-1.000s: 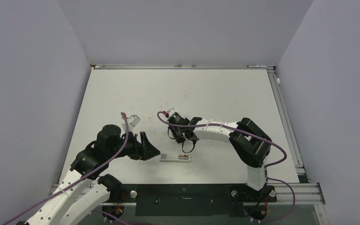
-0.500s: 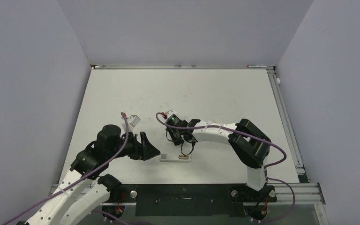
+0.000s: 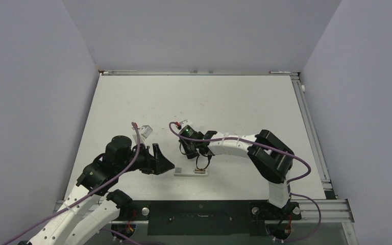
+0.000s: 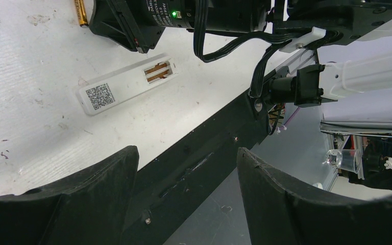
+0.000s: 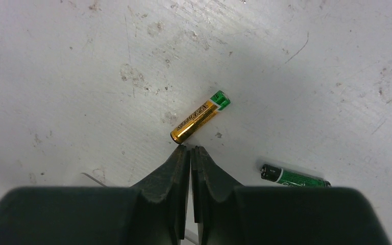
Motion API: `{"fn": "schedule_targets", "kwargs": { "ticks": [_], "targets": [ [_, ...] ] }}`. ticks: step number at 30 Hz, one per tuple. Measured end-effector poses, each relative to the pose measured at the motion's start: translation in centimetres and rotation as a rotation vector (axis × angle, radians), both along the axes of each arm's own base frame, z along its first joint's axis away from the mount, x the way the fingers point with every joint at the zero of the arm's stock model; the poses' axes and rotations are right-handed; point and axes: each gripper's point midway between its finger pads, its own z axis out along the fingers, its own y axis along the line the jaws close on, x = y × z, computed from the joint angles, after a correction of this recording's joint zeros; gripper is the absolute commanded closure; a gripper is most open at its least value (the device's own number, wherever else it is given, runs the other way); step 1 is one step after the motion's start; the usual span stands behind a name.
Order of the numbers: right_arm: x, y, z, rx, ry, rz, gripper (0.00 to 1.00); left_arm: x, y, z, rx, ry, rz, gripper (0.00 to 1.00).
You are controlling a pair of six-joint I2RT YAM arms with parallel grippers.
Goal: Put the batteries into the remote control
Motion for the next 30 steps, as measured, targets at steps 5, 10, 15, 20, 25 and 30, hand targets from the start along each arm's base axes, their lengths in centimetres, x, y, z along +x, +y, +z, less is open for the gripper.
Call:
{"fn": "schedule_targets", "kwargs": {
  "ticks": [5,10,15,20,25,30],
  "targets": [
    [0.1,0.4,0.0,0.022,0.003,-0.015,0.91,0.0,0.0,0.0,0.0,0.0,0.0,0.33],
    [0.4,1.2,0.0,0.054,0.001,-0.036,0.91,0.0,0.0,0.0,0.0,0.001,-0.001,0.32],
    [0.7,1.8,0.1,0.082,0.001,-0.058,0.91,-0.1,0.0,0.0,-0.001,0.002,-0.003,0.32],
    [1.1,2.5,0.1,0.102,0.003,-0.076,0.91,-0.1,0.0,0.0,-0.001,0.002,-0.003,0.32],
    [1.4,3.0,0.1,0.119,0.003,-0.093,0.9,-0.1,0.0,0.0,-0.001,0.002,-0.004,0.32],
    [1.8,3.6,0.1,0.145,-0.005,-0.112,0.9,-0.1,-0.1,0.0,-0.002,0.003,-0.006,0.32]
  ]
}}
